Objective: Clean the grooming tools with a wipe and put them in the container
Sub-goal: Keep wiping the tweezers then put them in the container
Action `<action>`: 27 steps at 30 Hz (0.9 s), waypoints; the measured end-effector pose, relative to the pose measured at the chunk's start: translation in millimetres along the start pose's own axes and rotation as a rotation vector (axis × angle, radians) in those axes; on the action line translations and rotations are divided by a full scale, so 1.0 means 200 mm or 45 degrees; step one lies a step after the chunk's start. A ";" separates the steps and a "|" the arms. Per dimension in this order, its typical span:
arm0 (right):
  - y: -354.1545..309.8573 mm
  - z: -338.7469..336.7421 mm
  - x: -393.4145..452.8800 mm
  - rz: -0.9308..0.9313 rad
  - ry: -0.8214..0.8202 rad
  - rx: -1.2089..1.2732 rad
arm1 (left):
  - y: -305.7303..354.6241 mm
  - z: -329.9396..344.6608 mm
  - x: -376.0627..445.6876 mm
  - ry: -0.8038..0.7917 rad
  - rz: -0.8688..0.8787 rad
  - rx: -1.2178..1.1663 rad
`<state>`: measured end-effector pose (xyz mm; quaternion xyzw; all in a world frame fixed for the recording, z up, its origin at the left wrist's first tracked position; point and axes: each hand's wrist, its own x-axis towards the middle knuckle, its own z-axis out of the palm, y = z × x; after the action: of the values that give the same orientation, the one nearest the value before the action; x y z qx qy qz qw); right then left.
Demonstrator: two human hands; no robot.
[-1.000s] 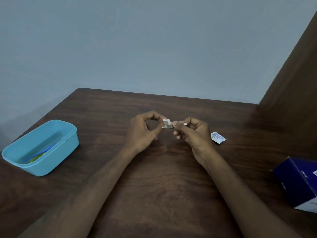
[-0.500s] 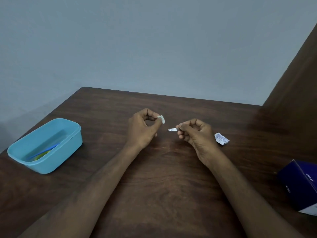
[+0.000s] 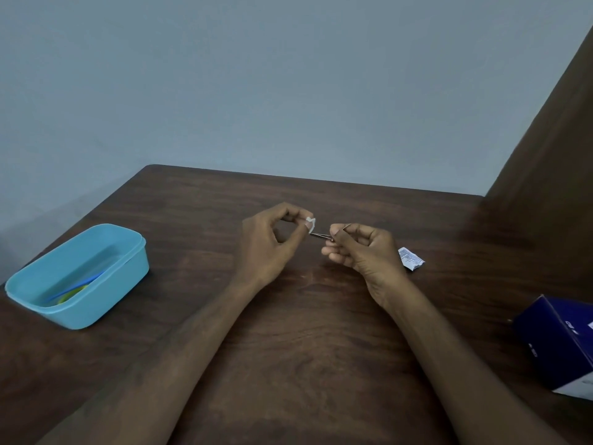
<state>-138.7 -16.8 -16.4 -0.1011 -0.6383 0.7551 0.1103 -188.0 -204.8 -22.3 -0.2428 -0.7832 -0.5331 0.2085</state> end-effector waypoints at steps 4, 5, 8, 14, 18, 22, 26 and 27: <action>0.01 -0.01 0.01 -0.034 -0.021 -0.100 | 0.01 0.00 -0.01 -0.066 0.115 0.129; 0.02 -0.01 0.02 -0.041 -0.025 -0.109 | 0.01 0.00 -0.02 -0.070 0.128 0.160; 0.04 0.00 0.02 -0.075 -0.053 -0.139 | 0.01 0.00 -0.02 -0.123 0.217 0.316; 0.08 0.00 0.04 -0.206 -0.076 -0.269 | 0.02 0.00 -0.03 -0.161 0.220 0.690; 0.09 0.00 0.05 -0.294 -0.082 -0.392 | 0.01 0.00 -0.03 -0.182 0.230 0.664; 0.10 -0.01 0.06 -0.352 -0.076 -0.473 | 0.02 0.00 -0.04 -0.181 0.242 0.678; 0.11 -0.01 0.06 -0.442 -0.029 -0.604 | 0.01 -0.01 -0.03 -0.105 0.149 0.739; 0.11 -0.01 0.06 -0.468 -0.032 -0.638 | 0.02 -0.01 -0.03 -0.108 0.164 0.733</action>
<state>-150.1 -15.0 -38.6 0.0012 -0.8135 0.5429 0.2087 -180.5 -205.8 -23.5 -0.2448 -0.8932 -0.2640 0.2692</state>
